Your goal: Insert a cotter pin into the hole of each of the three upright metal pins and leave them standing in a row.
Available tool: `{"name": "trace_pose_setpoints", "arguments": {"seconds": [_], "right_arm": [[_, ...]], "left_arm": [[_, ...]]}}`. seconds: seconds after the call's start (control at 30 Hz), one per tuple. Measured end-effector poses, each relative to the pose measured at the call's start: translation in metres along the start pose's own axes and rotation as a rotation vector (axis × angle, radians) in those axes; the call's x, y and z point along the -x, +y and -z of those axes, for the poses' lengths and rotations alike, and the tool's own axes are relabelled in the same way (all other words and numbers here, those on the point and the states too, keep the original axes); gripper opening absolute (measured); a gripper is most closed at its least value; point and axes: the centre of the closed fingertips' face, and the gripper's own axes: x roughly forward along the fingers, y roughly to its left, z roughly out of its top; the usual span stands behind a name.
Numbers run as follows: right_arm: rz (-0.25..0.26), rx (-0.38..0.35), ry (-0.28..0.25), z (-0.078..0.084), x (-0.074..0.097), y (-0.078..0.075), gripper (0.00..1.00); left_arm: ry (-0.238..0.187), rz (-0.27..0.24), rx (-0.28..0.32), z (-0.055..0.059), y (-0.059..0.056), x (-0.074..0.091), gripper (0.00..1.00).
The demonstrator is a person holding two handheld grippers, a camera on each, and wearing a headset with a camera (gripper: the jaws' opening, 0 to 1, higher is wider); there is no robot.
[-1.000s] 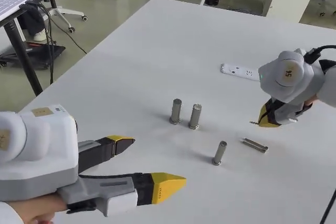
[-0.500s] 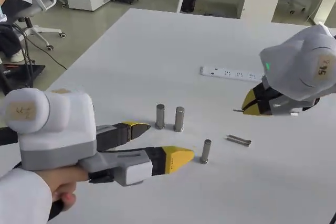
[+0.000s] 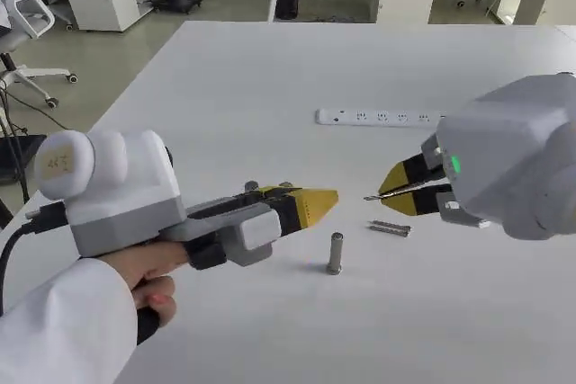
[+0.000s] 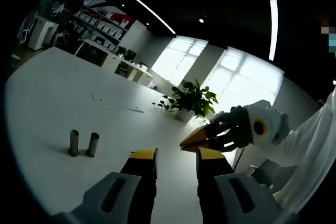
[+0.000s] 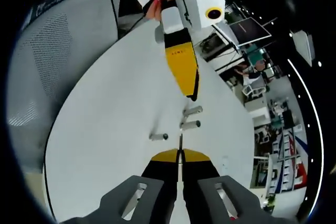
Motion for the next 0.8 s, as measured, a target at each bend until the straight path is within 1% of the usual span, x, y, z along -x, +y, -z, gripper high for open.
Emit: {"name": "trace_pose_setpoints", "arguments": {"seconds": [0.03, 0.07, 0.1, 0.13, 0.17, 0.2, 0.3, 0.4, 0.47, 0.5, 0.63, 0.67, 0.73, 0.8], "right_arm": [[0.008, -0.006, -0.003, -0.002, 0.001, 0.002, 0.0], [0.035, -0.012, -0.009, -0.004, 0.002, 0.001, 0.0], [0.042, -0.007, -0.009, -0.006, 0.003, 0.003, 0.0], [0.087, 0.023, -0.008, -0.008, 0.005, 0.0, 0.0], [0.093, 0.041, -0.003, -0.008, 0.005, 0.001, 0.0], [0.106, 0.026, 0.002, -0.009, 0.005, 0.004, 0.0], [0.132, -0.002, -0.014, -0.013, 0.005, 0.007, 0.0], [0.148, -0.012, -0.013, -0.016, 0.004, 0.009, 0.0], [0.153, -0.02, -0.013, -0.017, 0.003, 0.011, 0.0], [0.163, -0.02, -0.011, -0.018, 0.003, 0.012, 0.0], [0.164, -0.024, -0.005, -0.019, 0.001, 0.013, 0.0], [0.166, -0.017, 0.011, -0.016, 0.001, 0.014, 0.0], [0.178, 0.016, 0.02, -0.016, 0.002, 0.014, 0.0], [0.178, 0.021, 0.02, -0.017, 0.002, 0.014, 0.0]], "left_arm": [[0.008, 0.001, 0.004, 0.002, 0.0, -0.002, 0.27], [0.024, 0.002, 0.004, 0.005, 0.0, -0.006, 0.27], [0.031, 0.003, 0.002, 0.007, -0.001, -0.008, 0.26], [0.039, 0.007, -0.001, 0.009, -0.001, -0.01, 0.25], [0.048, 0.013, -0.002, 0.012, -0.002, -0.012, 0.25], [0.053, 0.018, -0.006, 0.013, -0.003, -0.014, 0.24], [0.079, 0.034, -0.02, 0.019, -0.006, -0.02, 0.22], [0.107, 0.053, -0.03, 0.026, -0.01, -0.024, 0.2], [0.109, 0.068, -0.047, 0.027, -0.014, -0.026, 0.2], [0.11, 0.073, -0.048, 0.028, -0.015, -0.026, 0.18], [0.131, 0.085, -0.045, 0.032, -0.017, -0.029, 0.1], [0.133, 0.089, -0.043, 0.032, -0.017, -0.029, 0.09], [0.142, 0.092, -0.03, 0.034, -0.018, -0.028, 0.07], [0.138, 0.095, -0.03, 0.032, -0.018, -0.028, 0.04]]}}
